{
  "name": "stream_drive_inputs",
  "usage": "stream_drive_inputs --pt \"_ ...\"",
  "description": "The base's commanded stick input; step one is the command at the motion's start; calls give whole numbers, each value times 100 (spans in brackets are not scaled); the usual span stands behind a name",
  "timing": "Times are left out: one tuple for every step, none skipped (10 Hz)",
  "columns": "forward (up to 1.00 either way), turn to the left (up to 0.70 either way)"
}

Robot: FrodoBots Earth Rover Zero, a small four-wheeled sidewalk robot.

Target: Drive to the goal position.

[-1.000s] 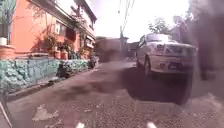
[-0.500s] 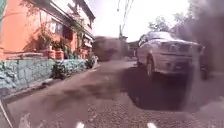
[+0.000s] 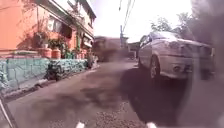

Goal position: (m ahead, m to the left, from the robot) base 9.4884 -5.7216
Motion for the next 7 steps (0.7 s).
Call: stream_drive_inputs --pt "70 0" --pt "70 0" --pt "70 0" --pt "70 0" --pt "70 0" --pt "70 0" --pt "70 0"
